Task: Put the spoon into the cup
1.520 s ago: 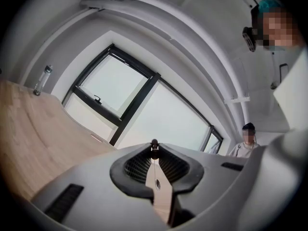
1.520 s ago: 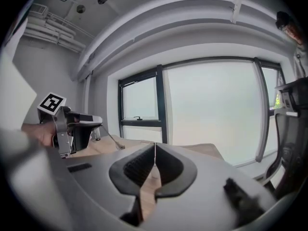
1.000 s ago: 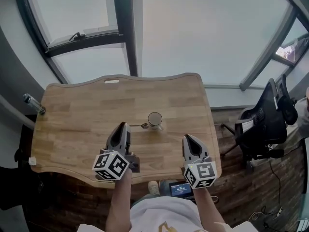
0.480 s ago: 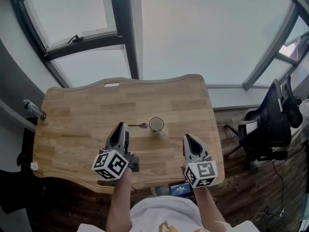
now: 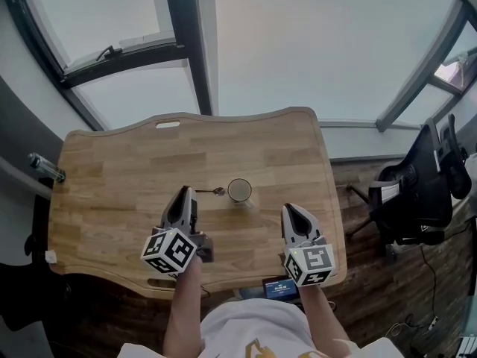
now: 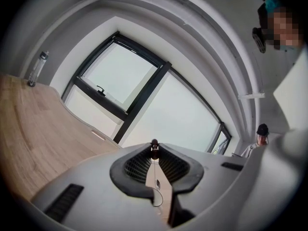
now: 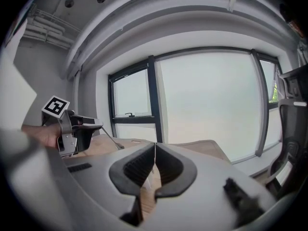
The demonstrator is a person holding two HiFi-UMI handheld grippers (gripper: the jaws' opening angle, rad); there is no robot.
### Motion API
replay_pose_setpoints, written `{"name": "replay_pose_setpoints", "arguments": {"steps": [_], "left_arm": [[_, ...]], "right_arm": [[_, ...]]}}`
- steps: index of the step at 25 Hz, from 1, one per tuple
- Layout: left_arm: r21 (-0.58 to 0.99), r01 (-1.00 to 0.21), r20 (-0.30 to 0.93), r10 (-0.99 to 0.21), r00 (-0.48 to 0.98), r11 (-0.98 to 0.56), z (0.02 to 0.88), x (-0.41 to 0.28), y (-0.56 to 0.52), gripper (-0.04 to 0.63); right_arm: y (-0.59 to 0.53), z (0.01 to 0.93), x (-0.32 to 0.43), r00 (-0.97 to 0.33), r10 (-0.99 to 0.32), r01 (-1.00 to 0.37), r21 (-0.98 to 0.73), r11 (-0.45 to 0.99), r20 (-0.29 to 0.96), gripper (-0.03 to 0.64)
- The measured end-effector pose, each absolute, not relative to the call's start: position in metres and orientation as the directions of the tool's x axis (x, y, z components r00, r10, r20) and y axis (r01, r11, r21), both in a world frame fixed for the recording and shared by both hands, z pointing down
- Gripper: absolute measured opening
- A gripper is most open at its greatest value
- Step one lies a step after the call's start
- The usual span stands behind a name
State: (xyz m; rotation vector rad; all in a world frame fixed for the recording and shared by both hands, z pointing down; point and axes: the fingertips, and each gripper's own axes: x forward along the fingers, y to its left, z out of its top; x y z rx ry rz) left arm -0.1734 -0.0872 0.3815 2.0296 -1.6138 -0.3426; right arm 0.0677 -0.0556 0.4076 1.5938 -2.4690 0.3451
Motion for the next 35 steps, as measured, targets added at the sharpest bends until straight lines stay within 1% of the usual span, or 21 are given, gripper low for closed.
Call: {"name": "replay_pose_setpoints", "arguments": {"steps": [20, 35], "left_arm": [[0.536, -0.839, 0.251, -0.933, 0.259, -0.089, 0.441, -0.171, -0.124, 0.052], [0.553, -0.831, 0.293, -0.918, 0.268, -0.066, 0.465, -0.167, -0.135, 0.052]], "right_arm": [[-0.096, 0.454, 0.064, -0.424, -0.828, -0.905, -0.13, 0.406, 0.366, 0.032], [-0.111, 0.474, 0.059, -0.439, -0.803, -0.897, -0.145, 0.418, 0.402, 0.032]]}}
